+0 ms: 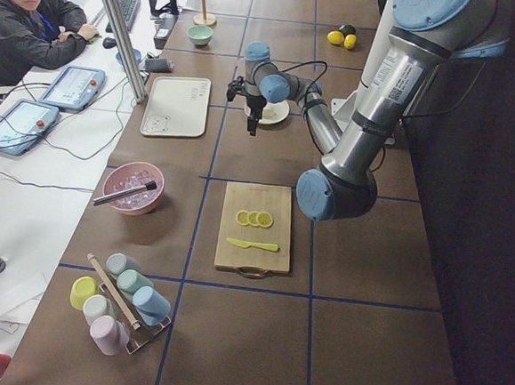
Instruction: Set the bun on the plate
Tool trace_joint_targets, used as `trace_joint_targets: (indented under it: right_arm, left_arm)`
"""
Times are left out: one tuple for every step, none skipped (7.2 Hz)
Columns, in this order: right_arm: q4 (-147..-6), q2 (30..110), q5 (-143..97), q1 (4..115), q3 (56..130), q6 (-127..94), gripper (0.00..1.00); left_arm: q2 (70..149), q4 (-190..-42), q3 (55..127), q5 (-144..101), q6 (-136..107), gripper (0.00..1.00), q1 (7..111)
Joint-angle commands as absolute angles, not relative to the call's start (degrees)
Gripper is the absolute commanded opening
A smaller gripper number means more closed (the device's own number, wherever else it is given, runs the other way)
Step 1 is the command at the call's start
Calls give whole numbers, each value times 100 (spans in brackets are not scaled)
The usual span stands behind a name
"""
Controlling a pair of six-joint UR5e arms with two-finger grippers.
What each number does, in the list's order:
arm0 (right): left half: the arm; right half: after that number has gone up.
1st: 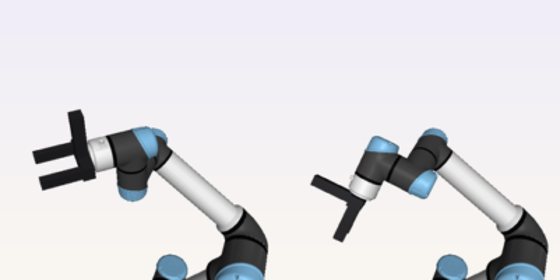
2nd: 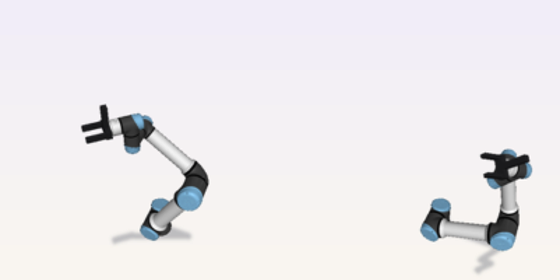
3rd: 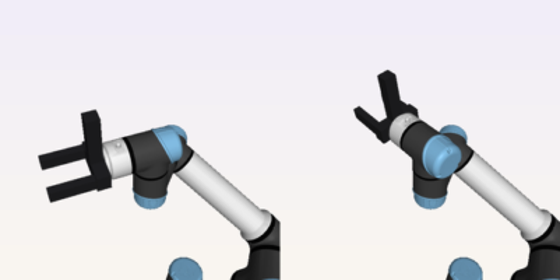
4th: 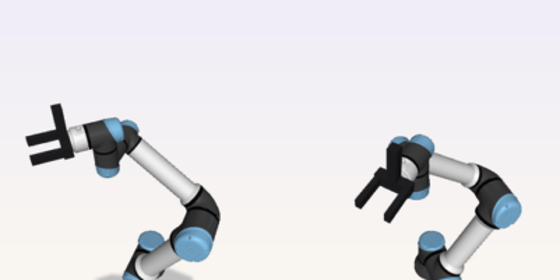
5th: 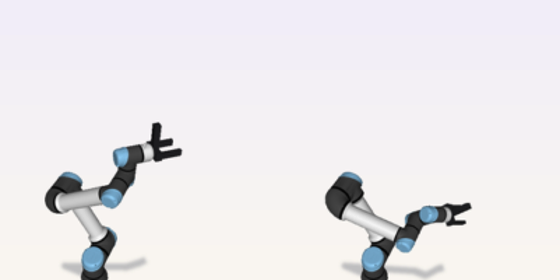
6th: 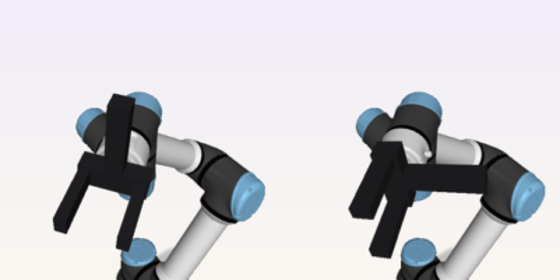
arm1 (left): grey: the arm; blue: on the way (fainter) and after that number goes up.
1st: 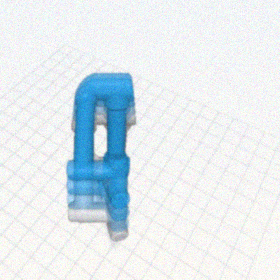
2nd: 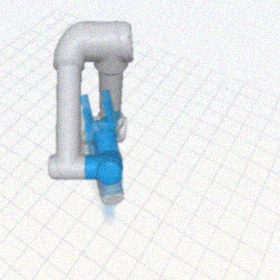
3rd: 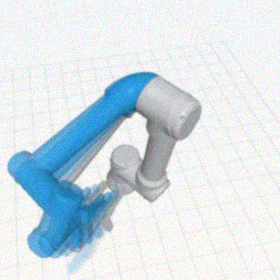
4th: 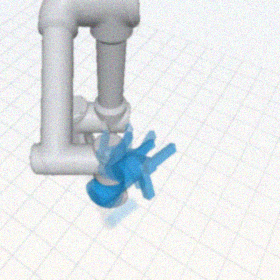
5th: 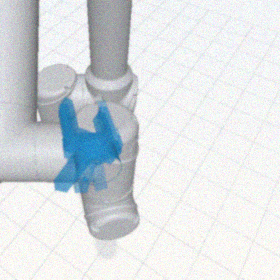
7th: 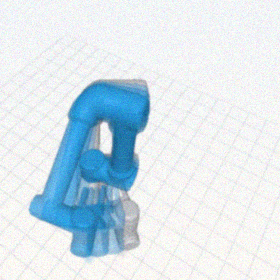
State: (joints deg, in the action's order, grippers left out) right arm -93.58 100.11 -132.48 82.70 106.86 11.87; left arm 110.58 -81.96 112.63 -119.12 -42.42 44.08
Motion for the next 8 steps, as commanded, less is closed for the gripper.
trace_joint_targets:
  right_arm:
    - [-9360,10028,-13245,8279,10661,1195,100]
    - [-9360,10028,-13245,8279,10661,1187,100]
    - [-9360,10028,-13254,8279,10652,1178,100]
    - [-9352,10028,-13254,8279,10652,1178,100]
    - [-9352,10028,-13245,8279,10652,1178,100]
    - [-9352,10028,-13245,8279,10652,1178,100]
    - [-9352,10028,-13254,8271,10661,1178,100]
    - [-9352,10028,-13254,8279,10661,1178,100]
  left_arm:
    - [9472,-8112,11760,-12896,-1761,100,5916]
    - [8996,-8086,11621,-13120,-557,100,6724]
    - [8748,-8121,11306,-13279,90,100,7428]
    - [8580,-8165,10850,-13541,932,100,8071]
    - [8500,-8182,10393,-13753,1184,100,8651]
    - [8360,-8209,10232,-13790,1186,100,8918]
    - [8150,-8209,10283,-13790,1143,100,8990]
    - [8130,-8209,10179,-13738,1169,100,9009]
